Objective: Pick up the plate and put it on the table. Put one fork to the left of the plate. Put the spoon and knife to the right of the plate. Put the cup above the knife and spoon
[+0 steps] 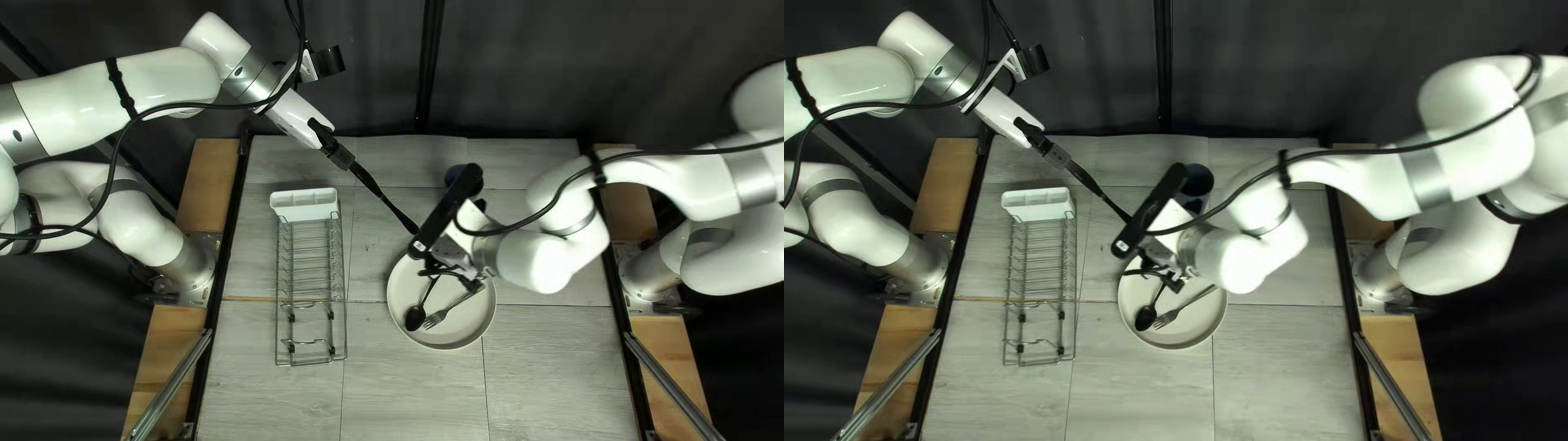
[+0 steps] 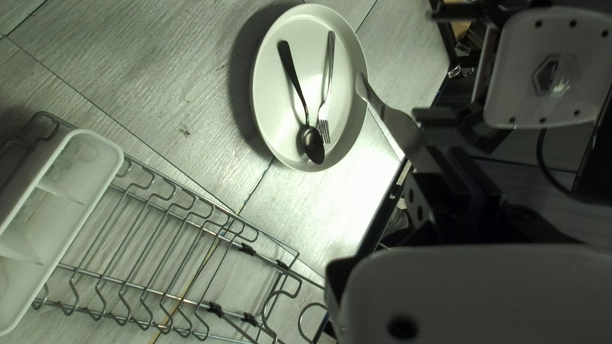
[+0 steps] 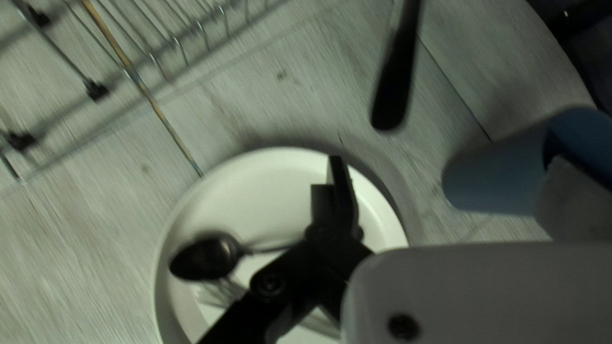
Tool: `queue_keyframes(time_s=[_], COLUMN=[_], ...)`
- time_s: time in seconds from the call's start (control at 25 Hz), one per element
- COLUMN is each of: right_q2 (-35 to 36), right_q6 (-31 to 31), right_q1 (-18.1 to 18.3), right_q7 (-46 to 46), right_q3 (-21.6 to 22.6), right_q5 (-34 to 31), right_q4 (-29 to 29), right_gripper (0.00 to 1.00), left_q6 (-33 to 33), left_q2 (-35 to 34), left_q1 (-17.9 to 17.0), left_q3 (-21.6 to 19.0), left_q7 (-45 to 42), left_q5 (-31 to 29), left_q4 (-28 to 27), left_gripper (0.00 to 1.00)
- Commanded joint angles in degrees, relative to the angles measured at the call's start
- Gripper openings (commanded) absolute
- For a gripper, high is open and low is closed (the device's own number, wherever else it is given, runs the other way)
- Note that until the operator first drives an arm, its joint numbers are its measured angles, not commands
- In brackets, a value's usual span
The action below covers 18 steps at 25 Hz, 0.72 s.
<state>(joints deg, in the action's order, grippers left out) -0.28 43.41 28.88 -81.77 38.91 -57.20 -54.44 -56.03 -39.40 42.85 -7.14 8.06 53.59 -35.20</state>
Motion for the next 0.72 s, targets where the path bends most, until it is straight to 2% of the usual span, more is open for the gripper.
queue_keyframes(time_s=[0.04,0.28,0.52,0.56,0.6,0.64,0.72], right_q2=[3.99,8.07,9.57,9.57,9.57,9.57,9.57], right_q6=[1.26,1.73,1.38,1.38,1.38,1.38,1.38], right_q1=[-0.5,-0.73,-0.6,-0.6,-0.6,-0.6,-0.6], right_q7=[-4.37,-7.47,-7.27,-7.27,-7.27,-7.27,-7.27], right_q3=[-0.23,-1.21,-1.68,-1.68,-1.68,-1.68,-1.68], right_q5=[-5.41,-10.88,-12.25,-12.25,-12.25,-12.25,-12.25], right_q4=[-1.93,-4.03,-5.1,-5.1,-5.1,-5.1,-5.1], right_gripper=[1.0,1.0,1.0,0.97,0.11,0.0,0.0], left_q6=[0.0,0.0,0.0,0.0,0.0,0.0,0.0], left_q2=[0.0,0.0,0.0,0.0,0.0,0.0,0.0], left_q1=[0.0,0.0,0.0,0.0,0.0,0.0,0.0], left_q3=[0.0,0.0,0.0,0.0,0.0,0.0,0.0], left_q7=[0.0,0.0,0.0,0.0,0.0,0.0,0.0], left_q5=[0.0,0.0,0.0,0.0,0.0,0.0,0.0], left_q4=[0.0,0.0,0.0,0.0,0.0,0.0,0.0], left_gripper=[0.0,0.0,0.0,0.0,0.0,0.0,0.0])
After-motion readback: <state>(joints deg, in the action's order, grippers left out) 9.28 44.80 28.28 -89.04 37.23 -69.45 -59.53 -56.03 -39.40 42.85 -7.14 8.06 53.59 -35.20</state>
